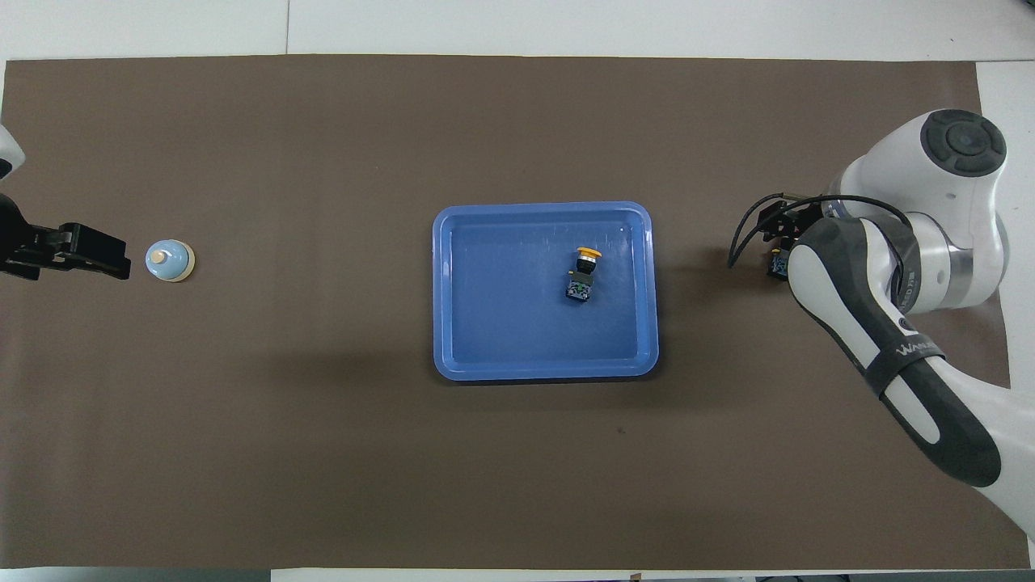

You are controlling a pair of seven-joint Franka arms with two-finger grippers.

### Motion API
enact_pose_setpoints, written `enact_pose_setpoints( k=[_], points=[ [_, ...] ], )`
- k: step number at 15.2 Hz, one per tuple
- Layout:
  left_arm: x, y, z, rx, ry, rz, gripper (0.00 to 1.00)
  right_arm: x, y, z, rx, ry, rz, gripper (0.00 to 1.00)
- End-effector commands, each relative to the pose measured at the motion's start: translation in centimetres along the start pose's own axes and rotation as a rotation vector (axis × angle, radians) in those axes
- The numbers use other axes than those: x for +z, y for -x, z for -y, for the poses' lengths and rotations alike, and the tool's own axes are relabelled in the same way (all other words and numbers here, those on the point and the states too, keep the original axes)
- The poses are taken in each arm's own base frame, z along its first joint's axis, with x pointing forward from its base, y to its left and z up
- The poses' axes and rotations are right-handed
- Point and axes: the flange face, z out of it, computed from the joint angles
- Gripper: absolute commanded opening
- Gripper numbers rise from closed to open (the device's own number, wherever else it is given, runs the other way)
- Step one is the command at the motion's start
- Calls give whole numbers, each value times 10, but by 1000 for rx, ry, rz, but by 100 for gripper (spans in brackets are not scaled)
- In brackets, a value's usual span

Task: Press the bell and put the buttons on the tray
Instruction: 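Grasp the red-capped button with the right gripper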

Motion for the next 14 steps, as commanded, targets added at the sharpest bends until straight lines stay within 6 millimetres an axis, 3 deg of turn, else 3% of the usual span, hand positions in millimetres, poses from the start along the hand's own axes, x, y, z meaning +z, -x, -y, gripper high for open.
enact_pose_setpoints(
  k=[1, 8, 9, 10, 13, 14],
  points=[
    [-1, 8, 2, -9, 9, -9, 100, 9, 11, -2, -14, -9, -37, 100],
    [-1, 8, 2, -9, 9, -9, 100, 32, 25, -7, -33, -1, -2, 100],
    [-1, 8, 1, -7, 9, -9, 100, 33, 23, -10, -40, -7, -18, 95],
    [-1, 8, 1, -7, 9, -9, 100, 34, 20, -14, -50, -16, -40, 83],
    [-1, 8, 2, -9, 9, -9, 100, 38, 23, -15, -60, -17, -42, 11],
    [-1, 8, 2, -9, 9, -9, 100, 38, 23, -15, -57, -16, -37, 0]
  ],
)
